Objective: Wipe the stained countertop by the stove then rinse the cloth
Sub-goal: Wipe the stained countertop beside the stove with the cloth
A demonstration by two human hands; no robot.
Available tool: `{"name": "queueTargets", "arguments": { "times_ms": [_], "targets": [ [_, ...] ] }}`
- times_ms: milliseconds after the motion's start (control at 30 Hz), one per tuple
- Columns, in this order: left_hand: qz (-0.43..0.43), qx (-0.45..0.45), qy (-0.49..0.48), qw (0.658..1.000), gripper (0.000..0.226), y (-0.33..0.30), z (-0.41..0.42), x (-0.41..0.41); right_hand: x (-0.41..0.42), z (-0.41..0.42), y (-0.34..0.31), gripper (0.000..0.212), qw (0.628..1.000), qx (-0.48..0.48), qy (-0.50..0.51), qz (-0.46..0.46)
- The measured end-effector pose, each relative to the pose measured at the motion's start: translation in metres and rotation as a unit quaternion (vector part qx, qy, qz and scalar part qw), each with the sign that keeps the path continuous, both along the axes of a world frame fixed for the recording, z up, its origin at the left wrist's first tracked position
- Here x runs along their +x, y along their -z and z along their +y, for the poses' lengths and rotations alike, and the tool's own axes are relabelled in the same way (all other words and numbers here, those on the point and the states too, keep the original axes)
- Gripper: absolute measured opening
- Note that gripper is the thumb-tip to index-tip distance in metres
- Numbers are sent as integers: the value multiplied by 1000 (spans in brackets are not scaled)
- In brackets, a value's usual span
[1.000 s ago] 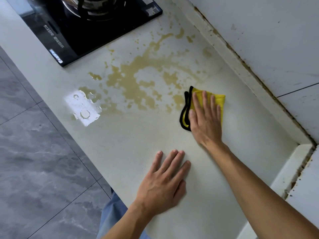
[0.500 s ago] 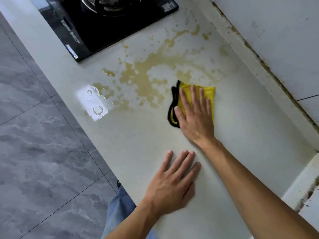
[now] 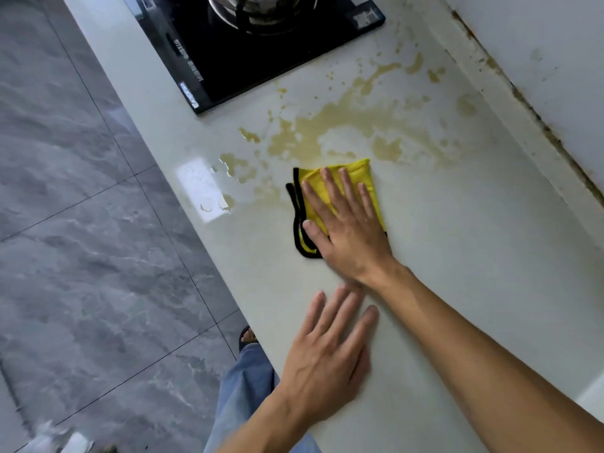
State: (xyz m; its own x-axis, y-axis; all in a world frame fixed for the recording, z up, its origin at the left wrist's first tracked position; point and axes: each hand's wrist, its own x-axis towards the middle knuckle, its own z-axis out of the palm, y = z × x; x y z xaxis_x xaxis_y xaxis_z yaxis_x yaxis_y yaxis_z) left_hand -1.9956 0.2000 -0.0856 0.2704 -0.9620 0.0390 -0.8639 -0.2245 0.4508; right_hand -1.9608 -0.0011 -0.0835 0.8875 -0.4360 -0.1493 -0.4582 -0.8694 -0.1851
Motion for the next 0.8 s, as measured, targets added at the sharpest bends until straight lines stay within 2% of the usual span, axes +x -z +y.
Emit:
{"name": "queueTargets", "arguments": {
  "times_ms": [67,133,267,367,467,600,700,800],
  "targets": [
    [-12,5,-68,998,53,0,12,10,-7,16,1,67,994,18,-106,-1],
    [-27,19,-76,997,57,2,18,10,-13,15,0,67,988,40,-150,11],
    [-24,58,-66,996,68,8,15,-1,5,16,-7,66,982,36,-184,37],
    [-18,58,-78,995,68,10,16,-1,45,25,-7,64,977,52,-204,23],
    [-24,38,-86,995,66,13,17,-2,73,11,-10,64,983,69,-165,31],
    [-21,16,-106,994,67,14,16,-4,46,-3,-9,66,993,39,-103,50],
    [-23,21,-104,994,68,14,16,-5,28,34,-8,68,983,23,-176,50],
    [-16,20,-101,995,57,12,15,-2,56,66,-4,65,967,40,-250,25]
  ]
}}
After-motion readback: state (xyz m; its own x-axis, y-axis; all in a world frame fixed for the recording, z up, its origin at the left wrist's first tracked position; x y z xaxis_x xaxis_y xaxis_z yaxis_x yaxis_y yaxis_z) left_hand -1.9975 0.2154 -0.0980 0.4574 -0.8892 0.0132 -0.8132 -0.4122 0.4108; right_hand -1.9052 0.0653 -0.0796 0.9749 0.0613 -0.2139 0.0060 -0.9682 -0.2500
